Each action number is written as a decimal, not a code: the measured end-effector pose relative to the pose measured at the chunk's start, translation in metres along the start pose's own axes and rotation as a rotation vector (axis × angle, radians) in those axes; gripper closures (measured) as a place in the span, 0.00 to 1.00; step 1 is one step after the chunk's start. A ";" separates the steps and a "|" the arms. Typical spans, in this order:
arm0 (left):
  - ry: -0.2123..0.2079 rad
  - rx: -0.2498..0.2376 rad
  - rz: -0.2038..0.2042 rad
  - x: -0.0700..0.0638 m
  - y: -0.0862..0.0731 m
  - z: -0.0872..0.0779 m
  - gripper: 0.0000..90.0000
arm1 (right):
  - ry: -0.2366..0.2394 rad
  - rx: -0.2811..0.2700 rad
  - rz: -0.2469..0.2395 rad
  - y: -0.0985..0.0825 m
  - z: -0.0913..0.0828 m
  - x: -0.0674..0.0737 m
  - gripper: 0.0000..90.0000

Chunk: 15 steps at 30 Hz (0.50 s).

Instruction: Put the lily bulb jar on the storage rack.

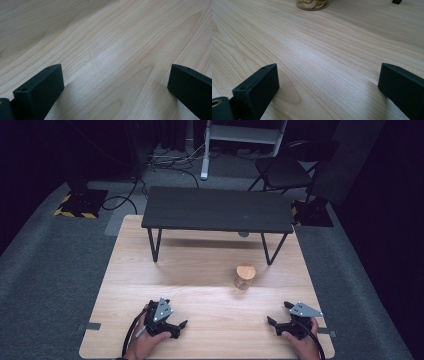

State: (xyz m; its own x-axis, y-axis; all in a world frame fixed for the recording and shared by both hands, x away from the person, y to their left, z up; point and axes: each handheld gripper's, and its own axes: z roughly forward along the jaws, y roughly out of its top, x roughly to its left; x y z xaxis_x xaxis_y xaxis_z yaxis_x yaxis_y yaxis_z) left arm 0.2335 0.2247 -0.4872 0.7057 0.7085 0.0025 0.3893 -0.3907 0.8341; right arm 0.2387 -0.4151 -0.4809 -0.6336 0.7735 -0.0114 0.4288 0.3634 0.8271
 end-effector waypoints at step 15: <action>0.000 0.000 0.000 0.000 0.000 0.000 0.01 | 0.015 0.005 -0.007 0.003 0.001 -0.004 0.02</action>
State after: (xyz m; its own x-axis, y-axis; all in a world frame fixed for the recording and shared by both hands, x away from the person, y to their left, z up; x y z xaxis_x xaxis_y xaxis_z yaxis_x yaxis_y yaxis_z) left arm 0.2336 0.2247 -0.4871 0.7055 0.7087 0.0022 0.3896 -0.3904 0.8342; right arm 0.2433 -0.4165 -0.4795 -0.6458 0.7635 -0.0087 0.4280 0.3714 0.8240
